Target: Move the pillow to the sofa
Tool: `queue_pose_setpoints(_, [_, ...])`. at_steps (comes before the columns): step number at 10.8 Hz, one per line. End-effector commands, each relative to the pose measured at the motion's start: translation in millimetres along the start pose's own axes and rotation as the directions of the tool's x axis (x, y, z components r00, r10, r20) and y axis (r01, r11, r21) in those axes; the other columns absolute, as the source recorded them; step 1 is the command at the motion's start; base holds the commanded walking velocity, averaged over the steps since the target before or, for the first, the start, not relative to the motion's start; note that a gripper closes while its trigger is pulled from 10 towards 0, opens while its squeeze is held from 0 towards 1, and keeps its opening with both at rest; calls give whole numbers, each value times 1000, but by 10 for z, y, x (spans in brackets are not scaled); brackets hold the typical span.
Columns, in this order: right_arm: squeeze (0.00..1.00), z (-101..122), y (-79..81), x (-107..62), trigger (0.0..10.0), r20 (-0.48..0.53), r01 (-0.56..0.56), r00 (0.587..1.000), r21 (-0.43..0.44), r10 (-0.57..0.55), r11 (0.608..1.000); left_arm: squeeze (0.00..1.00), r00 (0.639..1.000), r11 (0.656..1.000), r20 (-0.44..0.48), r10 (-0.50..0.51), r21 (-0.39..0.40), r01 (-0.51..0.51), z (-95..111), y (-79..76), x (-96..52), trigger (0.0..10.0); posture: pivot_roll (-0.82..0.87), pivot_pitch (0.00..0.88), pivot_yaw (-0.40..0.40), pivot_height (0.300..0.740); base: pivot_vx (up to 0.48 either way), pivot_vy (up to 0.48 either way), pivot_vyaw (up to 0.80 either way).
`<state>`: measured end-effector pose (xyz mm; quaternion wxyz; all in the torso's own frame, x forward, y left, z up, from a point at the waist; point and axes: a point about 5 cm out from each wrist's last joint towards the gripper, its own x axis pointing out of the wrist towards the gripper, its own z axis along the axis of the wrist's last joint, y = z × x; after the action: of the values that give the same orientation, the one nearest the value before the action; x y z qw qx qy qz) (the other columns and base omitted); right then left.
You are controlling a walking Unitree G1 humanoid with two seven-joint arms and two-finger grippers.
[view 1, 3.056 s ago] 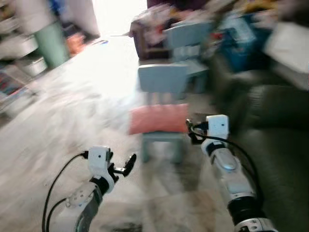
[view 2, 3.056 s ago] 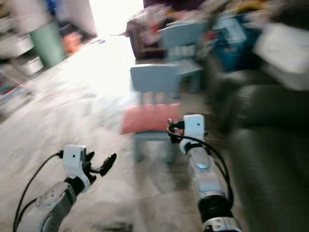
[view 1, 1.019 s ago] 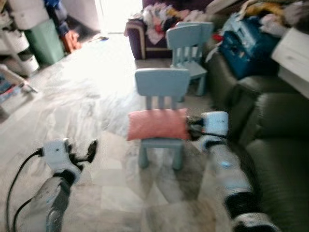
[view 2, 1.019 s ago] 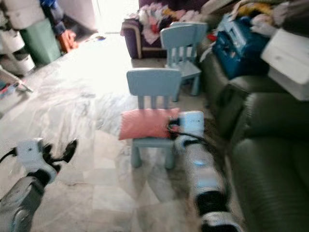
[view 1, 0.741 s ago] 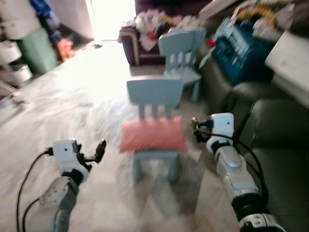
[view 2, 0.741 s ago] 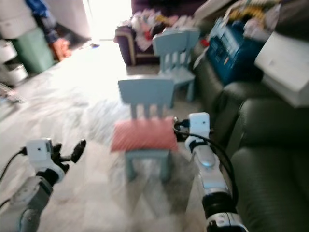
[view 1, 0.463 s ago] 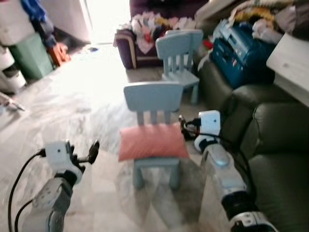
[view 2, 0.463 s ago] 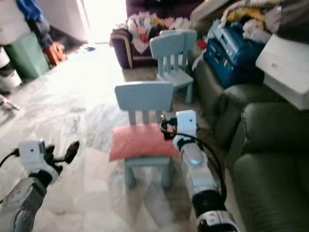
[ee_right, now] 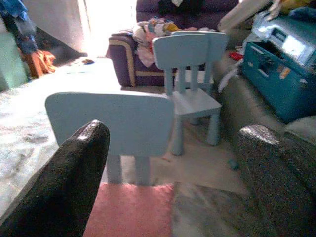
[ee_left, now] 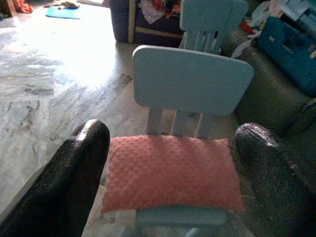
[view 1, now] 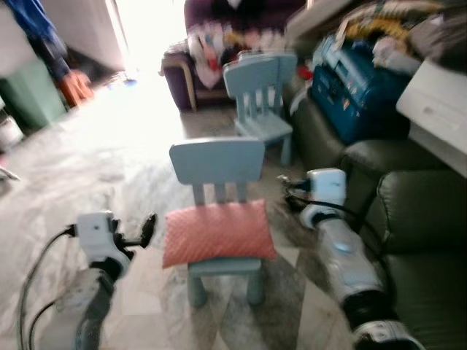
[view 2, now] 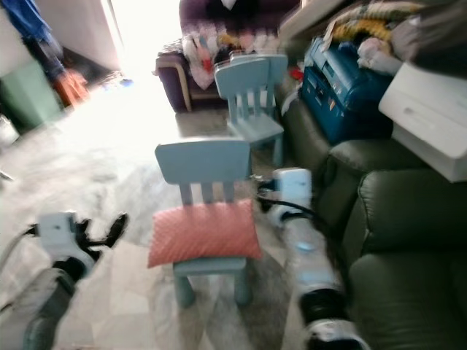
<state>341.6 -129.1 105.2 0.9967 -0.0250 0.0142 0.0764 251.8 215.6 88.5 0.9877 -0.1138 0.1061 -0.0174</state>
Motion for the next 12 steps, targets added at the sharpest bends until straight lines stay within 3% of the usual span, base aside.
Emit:
queue_pose_setpoints(1, [0,34,-94,8,10000,9,22,1000,-8,-22,1000,0,1000,1000,7,-8,-1,8,18,-38,11,10000,-150,13,70,740,439,0,0])
queue_pose_setpoints(5, [0,31,-88,10,10000,7,17,1000,-11,-17,1000,0,1000,1000,2,-7,-1,7,9,-39,9,10000,-148,14,67,740,439,0,0])
queue_pose_setpoints(7, [0,21,-88,10,10000,3,14,1000,-13,-14,1000,0,995,996,-57,87,8,-87,-81,19,11,10000,-146,12,64,740,0,0,0])
queue_pose_setpoints(12, [0,29,-77,27,10000,3,6,1000,-15,-6,1000,0,988,991,-69,135,2,-135,-101,60,17,10000,-145,5,57,740,0,0,0])
